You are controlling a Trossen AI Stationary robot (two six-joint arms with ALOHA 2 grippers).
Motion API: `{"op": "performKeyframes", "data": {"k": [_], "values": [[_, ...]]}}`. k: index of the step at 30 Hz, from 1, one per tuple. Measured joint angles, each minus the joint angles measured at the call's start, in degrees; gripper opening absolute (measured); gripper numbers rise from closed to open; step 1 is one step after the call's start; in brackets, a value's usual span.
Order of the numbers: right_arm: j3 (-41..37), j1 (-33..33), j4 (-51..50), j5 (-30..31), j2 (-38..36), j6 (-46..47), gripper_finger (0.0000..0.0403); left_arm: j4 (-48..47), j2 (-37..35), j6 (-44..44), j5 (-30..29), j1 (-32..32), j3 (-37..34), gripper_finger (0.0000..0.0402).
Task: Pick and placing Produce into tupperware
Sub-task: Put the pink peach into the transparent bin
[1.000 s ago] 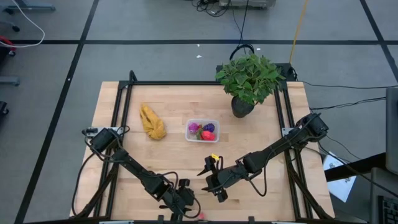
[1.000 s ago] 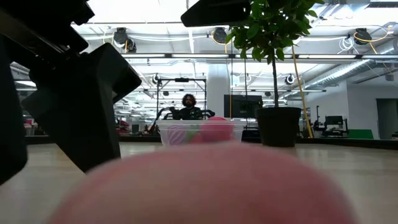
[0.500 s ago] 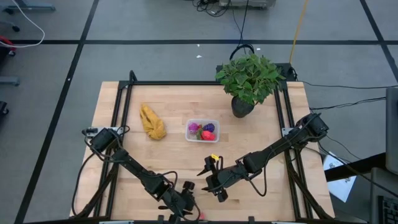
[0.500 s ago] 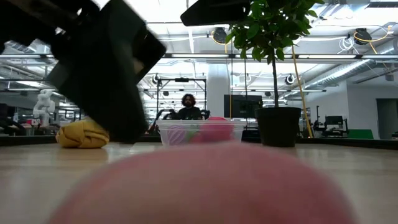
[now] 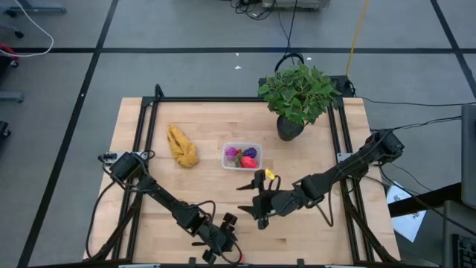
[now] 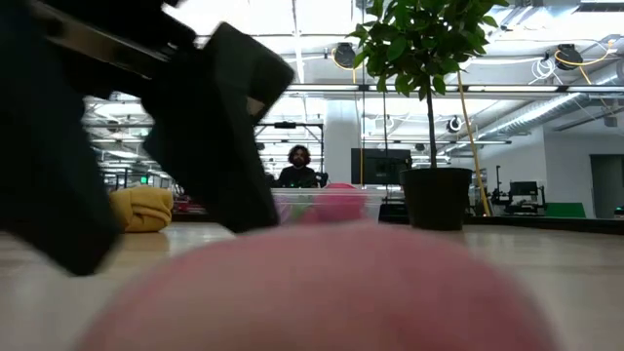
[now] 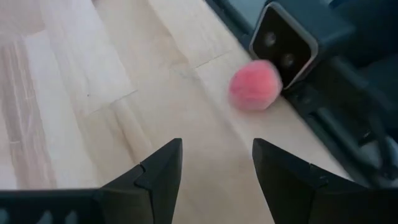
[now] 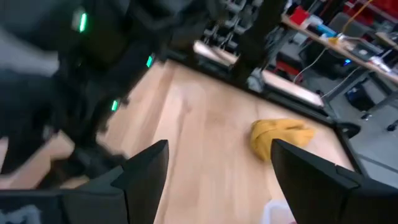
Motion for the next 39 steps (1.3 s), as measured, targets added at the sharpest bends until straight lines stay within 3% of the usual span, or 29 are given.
{"op": "performKeyframes", "data": {"k": [10,39], "values": [[0.0,-1.9,6.1,-0.1,-1.9,1.6,0.0275,0.4,0.5,9.7,8.2,1.2,-0.1,0.0202],[0.0,-1.9,6.2,-0.3,-1.9,4.6,0.0275,5.4,2.3,16.6,11.0,3.3,0.0,0.0202]]}}
